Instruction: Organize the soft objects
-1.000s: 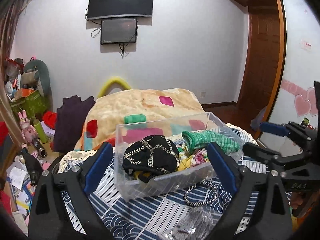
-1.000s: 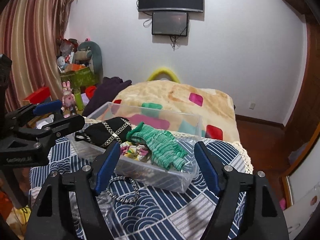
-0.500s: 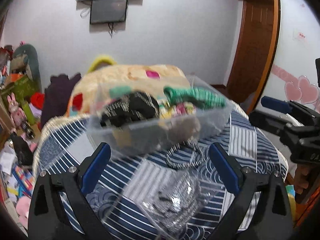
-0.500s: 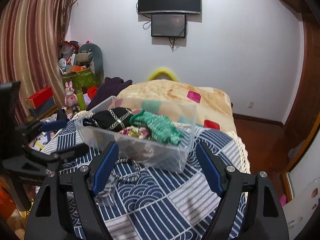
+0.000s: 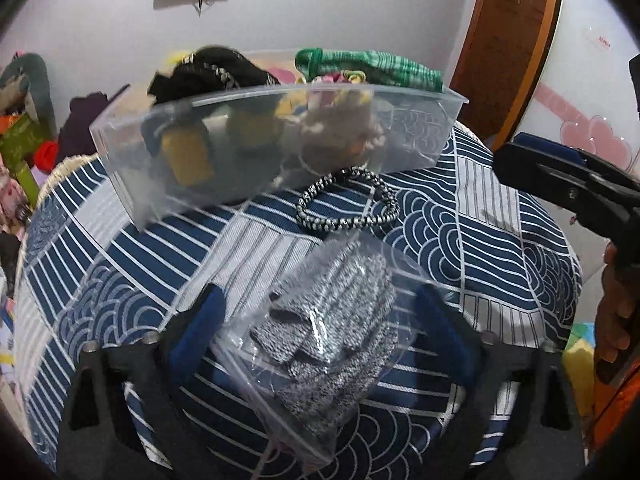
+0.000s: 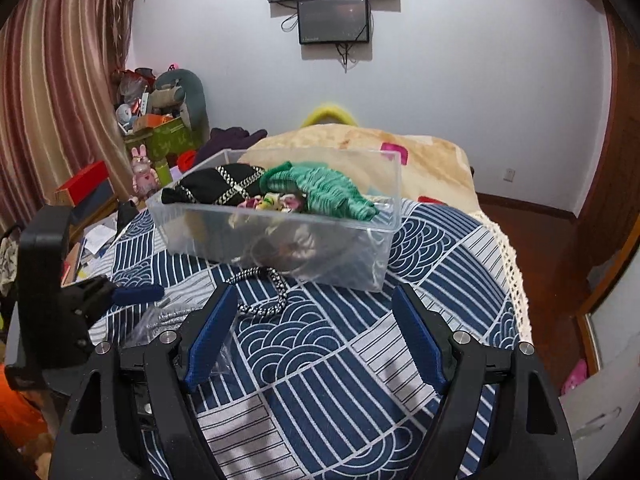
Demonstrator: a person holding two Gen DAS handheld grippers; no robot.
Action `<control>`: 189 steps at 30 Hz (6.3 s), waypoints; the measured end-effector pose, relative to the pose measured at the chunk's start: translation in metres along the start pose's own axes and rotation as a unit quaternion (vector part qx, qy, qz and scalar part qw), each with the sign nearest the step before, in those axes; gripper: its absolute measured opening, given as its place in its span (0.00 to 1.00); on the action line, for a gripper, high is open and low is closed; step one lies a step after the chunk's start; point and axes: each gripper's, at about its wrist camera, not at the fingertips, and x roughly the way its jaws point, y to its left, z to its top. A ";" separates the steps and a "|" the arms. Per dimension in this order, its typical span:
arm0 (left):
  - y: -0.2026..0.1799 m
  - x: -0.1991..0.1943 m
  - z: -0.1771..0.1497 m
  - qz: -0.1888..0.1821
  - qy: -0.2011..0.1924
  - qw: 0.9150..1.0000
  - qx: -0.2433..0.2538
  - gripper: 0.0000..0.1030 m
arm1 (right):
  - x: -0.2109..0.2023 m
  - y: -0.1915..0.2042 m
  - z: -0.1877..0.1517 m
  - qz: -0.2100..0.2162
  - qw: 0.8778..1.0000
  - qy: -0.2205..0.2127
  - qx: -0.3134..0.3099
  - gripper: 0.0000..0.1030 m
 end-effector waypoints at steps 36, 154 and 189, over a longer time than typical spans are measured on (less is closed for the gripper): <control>0.052 -0.059 0.013 0.018 -0.080 0.996 -0.031 0.36 | 0.078 0.031 0.000 0.074 0.987 0.129 -0.062 0.47; 0.005 -0.174 0.034 0.044 -0.287 0.957 -0.007 0.99 | -0.095 0.015 0.032 0.016 0.981 -0.192 -0.021 0.91; 0.002 -0.172 0.023 0.044 -0.290 0.956 -0.005 0.99 | -0.096 0.017 0.017 0.023 0.982 -0.188 -0.014 0.91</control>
